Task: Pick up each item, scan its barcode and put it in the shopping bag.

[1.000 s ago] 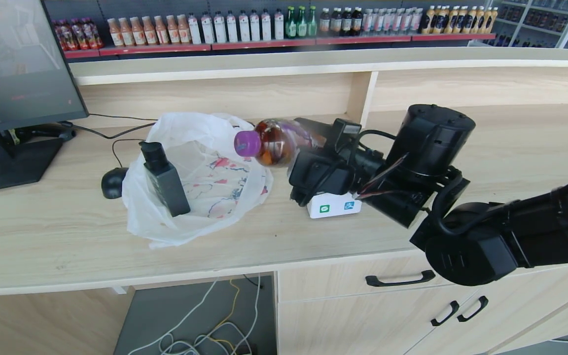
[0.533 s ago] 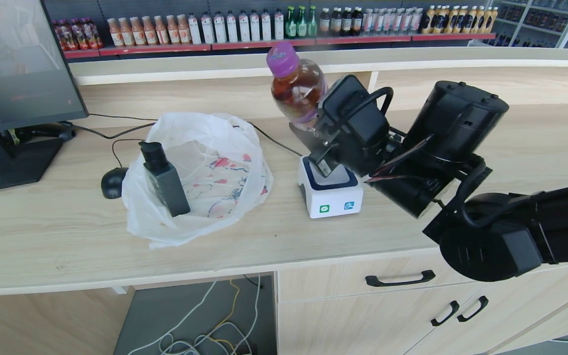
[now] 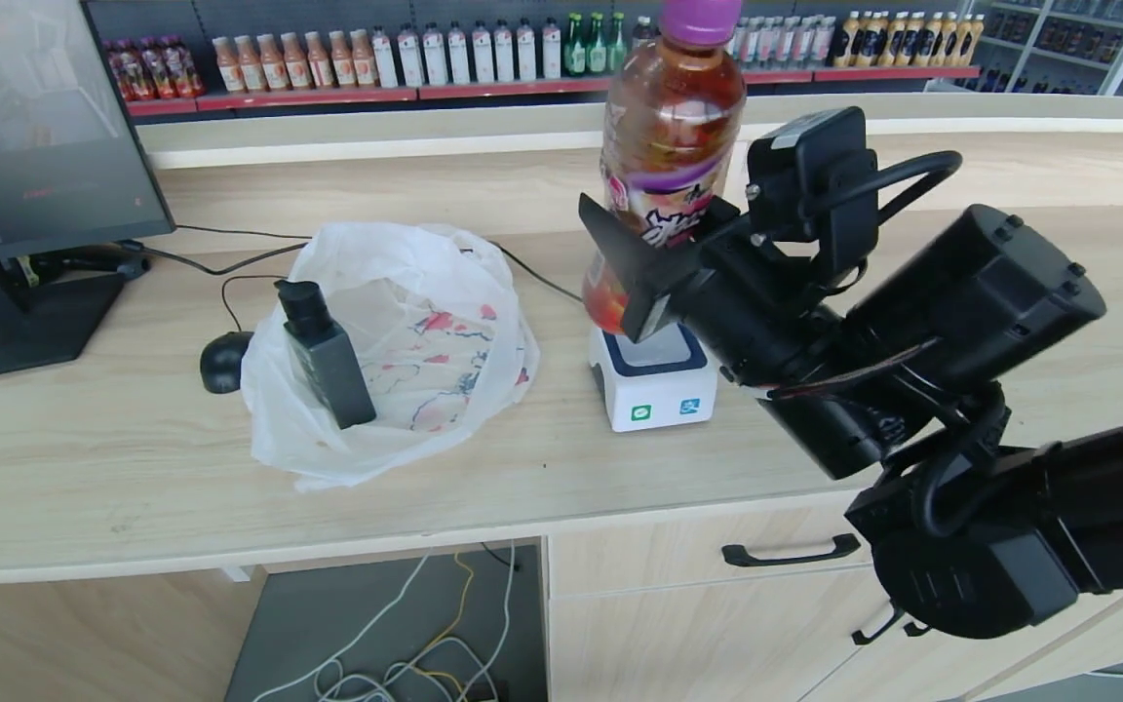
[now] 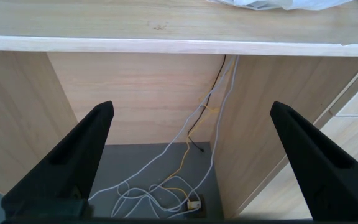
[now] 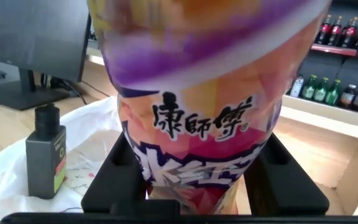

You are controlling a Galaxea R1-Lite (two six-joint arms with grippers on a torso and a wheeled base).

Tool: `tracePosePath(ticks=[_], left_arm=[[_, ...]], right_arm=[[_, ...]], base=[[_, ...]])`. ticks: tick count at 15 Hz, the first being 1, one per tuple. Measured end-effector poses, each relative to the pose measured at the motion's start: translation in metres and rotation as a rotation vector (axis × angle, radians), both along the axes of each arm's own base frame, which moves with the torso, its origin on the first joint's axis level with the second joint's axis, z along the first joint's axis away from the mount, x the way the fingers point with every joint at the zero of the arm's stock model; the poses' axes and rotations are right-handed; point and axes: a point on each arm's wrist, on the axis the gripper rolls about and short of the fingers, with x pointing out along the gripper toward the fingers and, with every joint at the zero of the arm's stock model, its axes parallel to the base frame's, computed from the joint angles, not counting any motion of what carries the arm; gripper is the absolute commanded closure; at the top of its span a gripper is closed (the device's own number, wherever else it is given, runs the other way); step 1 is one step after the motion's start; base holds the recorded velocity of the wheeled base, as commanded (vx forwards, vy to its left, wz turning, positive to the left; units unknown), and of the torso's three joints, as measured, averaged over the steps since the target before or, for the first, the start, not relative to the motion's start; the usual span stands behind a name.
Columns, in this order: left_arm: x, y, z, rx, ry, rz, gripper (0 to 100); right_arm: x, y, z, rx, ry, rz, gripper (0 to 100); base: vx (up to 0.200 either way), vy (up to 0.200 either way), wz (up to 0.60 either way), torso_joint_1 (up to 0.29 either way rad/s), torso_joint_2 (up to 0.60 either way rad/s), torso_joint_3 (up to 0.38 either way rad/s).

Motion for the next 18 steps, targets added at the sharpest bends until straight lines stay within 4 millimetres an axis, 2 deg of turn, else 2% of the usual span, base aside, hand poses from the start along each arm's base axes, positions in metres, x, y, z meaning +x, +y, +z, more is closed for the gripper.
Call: tracePosePath(ticks=[3,6,10,14,18], left_arm=[[0.000,0.000,0.000,0.001,0.000,0.000,0],[0.000,0.000,0.000,0.002,0.000,0.000,0],[0.000,0.000,0.000,0.001,0.000,0.000,0],[0.000,0.000,0.000,0.001,0.000,0.000,0],[0.000,0.000,0.000,-0.001,0.000,0.000,0]], right_arm=[[-0.007,-0.009,-0.013,0.104,0.040,-0.003,100],[-0.011,-0.014,-0.028,0.122,0.129,-0.001,100],[-0.016,-0.019,-0.021,0.141,0.115,0.004,100],[-0.002,-0.017,-0.017,0.163,0.093,-0.018,100],[0.004,-0.013,-0.023,0.174,0.121,-0.007,100]], base=[[0.000,0.000,0.00,0.000,0.00,0.000],[0.000,0.000,0.00,0.000,0.00,0.000],[0.000,0.000,0.00,0.000,0.00,0.000],[0.000,0.000,0.00,0.000,0.00,0.000],[0.000,0.200,0.00,0.001,0.00,0.001]])
